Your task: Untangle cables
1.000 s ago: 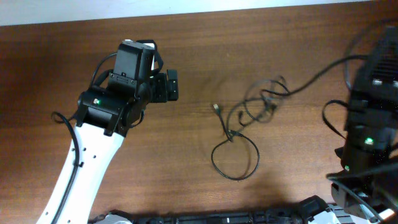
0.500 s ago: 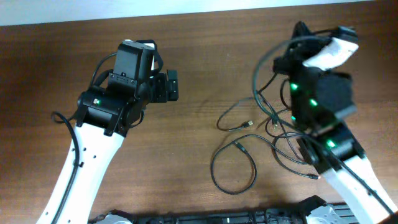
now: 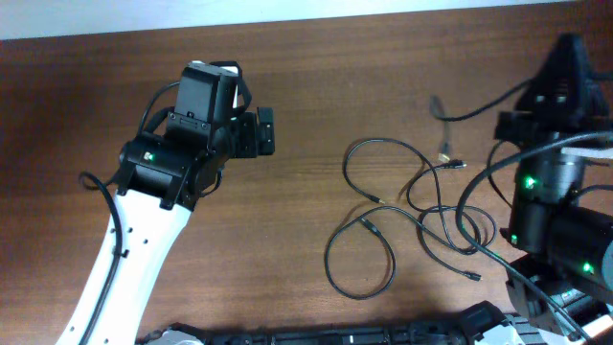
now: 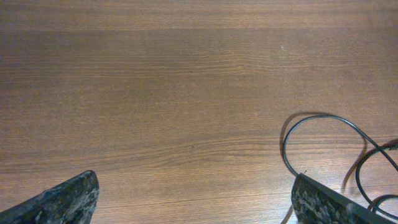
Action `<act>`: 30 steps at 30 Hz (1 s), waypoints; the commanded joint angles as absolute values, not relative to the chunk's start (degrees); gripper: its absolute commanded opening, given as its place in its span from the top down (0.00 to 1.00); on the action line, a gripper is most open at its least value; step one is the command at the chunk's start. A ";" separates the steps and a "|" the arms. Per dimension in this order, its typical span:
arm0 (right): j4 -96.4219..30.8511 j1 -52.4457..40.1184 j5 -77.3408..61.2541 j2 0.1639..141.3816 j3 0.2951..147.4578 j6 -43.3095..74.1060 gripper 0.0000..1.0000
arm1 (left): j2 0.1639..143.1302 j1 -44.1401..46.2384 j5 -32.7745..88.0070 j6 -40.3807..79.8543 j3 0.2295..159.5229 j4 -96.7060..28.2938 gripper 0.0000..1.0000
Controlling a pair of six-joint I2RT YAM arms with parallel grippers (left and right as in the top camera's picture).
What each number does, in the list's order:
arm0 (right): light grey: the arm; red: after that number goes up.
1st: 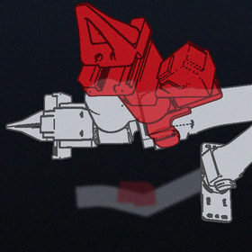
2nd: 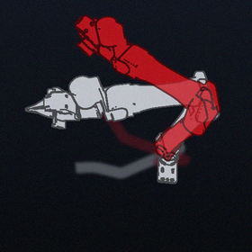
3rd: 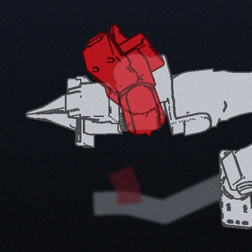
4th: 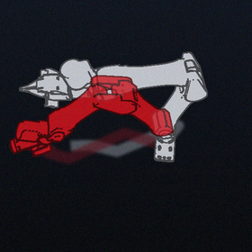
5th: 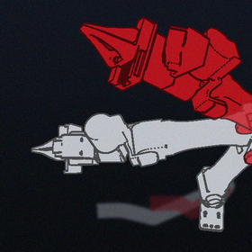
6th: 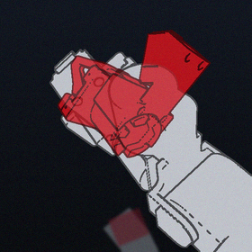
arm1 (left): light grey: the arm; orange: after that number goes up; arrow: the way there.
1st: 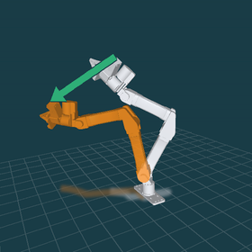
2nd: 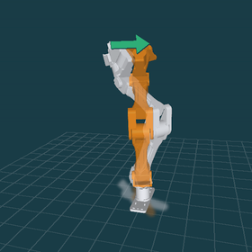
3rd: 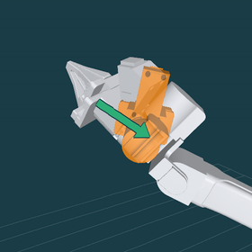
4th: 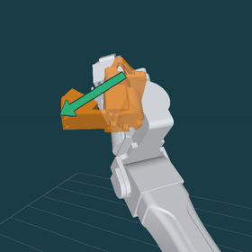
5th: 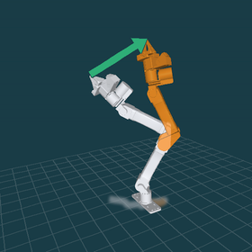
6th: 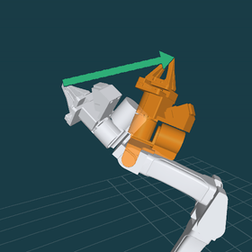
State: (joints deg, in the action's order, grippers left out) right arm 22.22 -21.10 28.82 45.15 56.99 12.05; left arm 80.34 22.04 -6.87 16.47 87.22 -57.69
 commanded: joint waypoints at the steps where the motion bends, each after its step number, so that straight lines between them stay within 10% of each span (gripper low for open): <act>1: 22.13 -20.38 49.84 46.68 57.34 -7.79 0.96 | 79.26 21.91 -6.87 15.77 87.64 -57.60 0.01; 10: 19.03 15.97 56.01 60.80 57.34 -21.41 0.96 | 79.26 21.91 -6.87 15.77 87.64 -57.63 0.01; 16: 8.84 32.47 58.57 71.92 57.34 -1.72 0.96 | 79.26 21.91 -6.85 15.77 87.64 -57.63 0.01; 26: -15.35 53.78 11.86 84.09 57.32 34.00 0.96 | 79.26 21.91 -6.85 15.77 87.64 -57.63 0.01; 27: -16.01 54.74 11.31 84.73 57.32 33.98 0.90 | 79.26 21.91 -6.87 15.77 87.64 -57.63 0.01; 28: -16.60 55.70 10.09 85.30 57.32 33.98 0.49 | 79.26 21.91 -6.87 15.77 87.64 -57.63 0.01; 30: -17.67 56.55 9.17 85.69 57.32 33.98 0.02 | 79.26 21.91 -6.87 15.77 87.64 -57.60 0.01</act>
